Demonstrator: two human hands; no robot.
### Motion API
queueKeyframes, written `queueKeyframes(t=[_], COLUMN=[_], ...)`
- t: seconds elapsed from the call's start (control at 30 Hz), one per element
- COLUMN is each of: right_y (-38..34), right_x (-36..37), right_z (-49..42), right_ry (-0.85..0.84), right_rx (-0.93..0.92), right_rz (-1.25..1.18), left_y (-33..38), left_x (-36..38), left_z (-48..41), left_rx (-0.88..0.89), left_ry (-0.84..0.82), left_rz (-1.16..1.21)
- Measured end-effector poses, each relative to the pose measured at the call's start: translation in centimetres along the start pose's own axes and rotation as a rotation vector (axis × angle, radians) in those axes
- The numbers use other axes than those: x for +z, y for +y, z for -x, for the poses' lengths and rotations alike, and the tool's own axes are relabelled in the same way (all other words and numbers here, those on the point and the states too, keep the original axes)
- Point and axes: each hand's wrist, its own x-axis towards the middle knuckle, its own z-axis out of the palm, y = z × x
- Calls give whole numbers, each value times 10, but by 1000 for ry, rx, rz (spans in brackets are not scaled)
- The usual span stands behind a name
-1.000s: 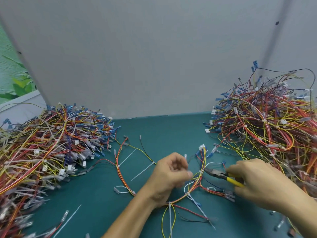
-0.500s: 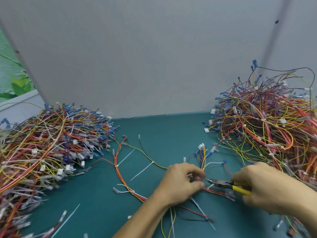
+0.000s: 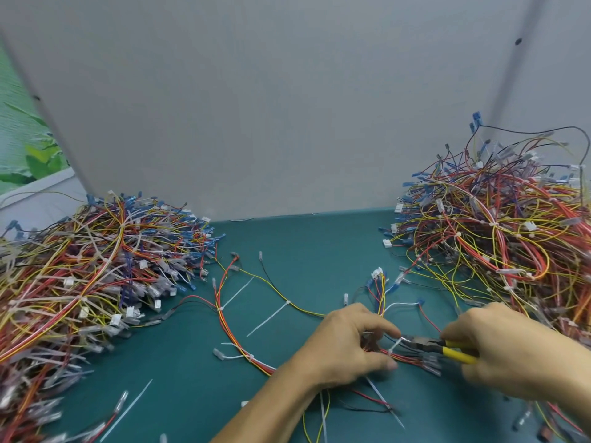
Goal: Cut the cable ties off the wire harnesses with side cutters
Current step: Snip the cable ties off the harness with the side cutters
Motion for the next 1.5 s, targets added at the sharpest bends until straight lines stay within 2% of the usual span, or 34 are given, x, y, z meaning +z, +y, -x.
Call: queueKeyframes(t=[0.1, 0.23, 0.5, 0.8, 1.27, 1.5], right_y=[0, 1, -3, -10, 0, -8], right_x=[1, -2, -4, -6, -1, 1], right_z=[-1, 1, 3, 6, 6, 5], right_ry=[-9, -20, -26, -22, 168, 81], right_rx=[-6, -2, 18, 60, -16, -25], right_rz=[-3, -49, -54, -36, -6, -22], left_y=[2, 1, -5, -6, -7, -8], left_x=[6, 4, 5, 5, 5, 5], left_z=[-2, -5, -8, -8, -8, -9], left_rx=[23, -42, -119, -114, -122, -125], left_ry=[87, 148, 149, 146, 155, 153], left_rz=[-58, 77, 155, 164, 152, 176])
